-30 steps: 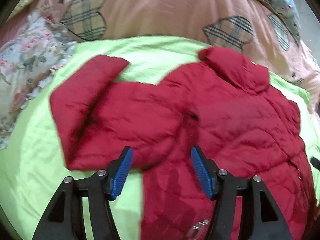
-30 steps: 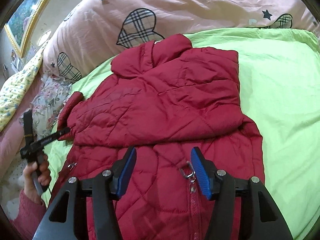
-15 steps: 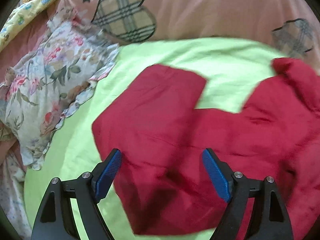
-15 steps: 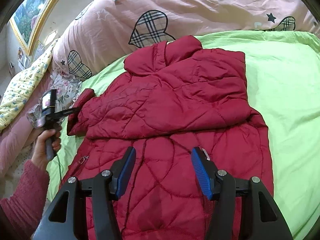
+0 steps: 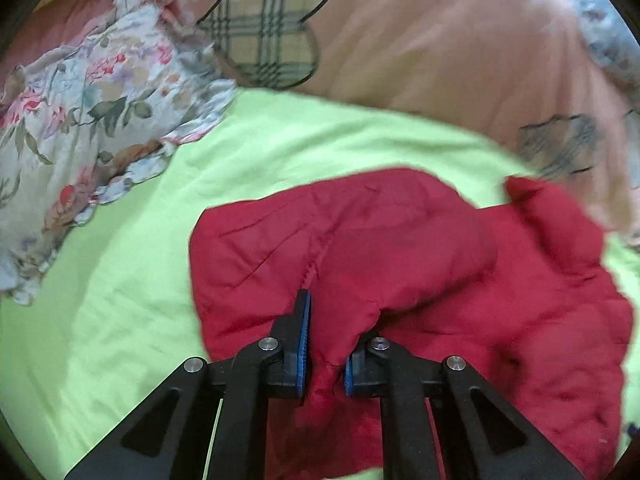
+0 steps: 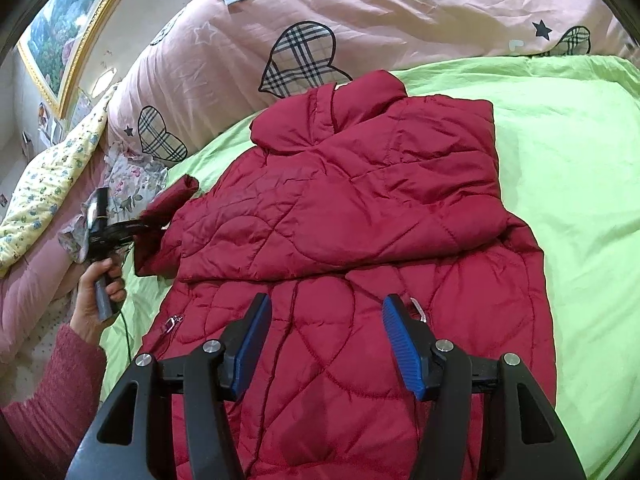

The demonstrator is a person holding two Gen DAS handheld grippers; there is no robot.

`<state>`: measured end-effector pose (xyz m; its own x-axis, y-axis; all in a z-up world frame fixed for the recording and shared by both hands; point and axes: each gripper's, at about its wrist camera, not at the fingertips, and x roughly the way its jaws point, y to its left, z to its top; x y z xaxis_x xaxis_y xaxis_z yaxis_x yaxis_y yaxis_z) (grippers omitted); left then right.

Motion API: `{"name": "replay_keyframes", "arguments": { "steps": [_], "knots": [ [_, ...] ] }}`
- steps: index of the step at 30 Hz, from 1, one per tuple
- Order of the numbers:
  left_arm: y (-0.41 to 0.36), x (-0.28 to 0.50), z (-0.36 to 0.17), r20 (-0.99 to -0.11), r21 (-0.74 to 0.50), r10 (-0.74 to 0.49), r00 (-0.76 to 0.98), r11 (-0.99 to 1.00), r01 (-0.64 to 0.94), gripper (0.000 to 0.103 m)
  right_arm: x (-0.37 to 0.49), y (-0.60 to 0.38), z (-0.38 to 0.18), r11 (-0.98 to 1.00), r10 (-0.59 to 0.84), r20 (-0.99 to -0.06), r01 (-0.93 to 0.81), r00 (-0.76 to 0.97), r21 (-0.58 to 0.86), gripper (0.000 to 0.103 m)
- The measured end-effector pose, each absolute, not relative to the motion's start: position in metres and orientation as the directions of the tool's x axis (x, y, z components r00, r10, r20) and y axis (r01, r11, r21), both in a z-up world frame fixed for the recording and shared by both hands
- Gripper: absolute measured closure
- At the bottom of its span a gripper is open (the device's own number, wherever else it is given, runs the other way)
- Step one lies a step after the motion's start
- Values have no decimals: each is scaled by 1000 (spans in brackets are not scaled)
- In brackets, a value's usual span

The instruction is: Fold large clothes

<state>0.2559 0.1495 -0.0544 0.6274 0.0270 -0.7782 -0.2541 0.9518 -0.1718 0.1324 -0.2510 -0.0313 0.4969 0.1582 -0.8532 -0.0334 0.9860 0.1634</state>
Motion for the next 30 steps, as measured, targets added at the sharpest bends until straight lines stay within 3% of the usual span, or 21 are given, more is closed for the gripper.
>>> {"name": "replay_keyframes", "arguments": {
  "steps": [4,14,23,30],
  "knots": [
    [112,241,-35,-711,-279,-102,695,949,-146,92,132,-252,-33,985,161,-854,-26,494,170,43],
    [16,250,-26,-632,-386,-305,712,921,52,92,127,-264,-29,981,165,-849,6,502,194,43],
    [-52,286,-67,-637,-429,-429,641,888,169,92,127,-283,-25,961,206,-828,52,522,271,42],
    [-88,325,-103,-664,-451,-458,591,876,173,92,133,-302,-23,934,243,-802,92,546,345,42]
  ]
}}
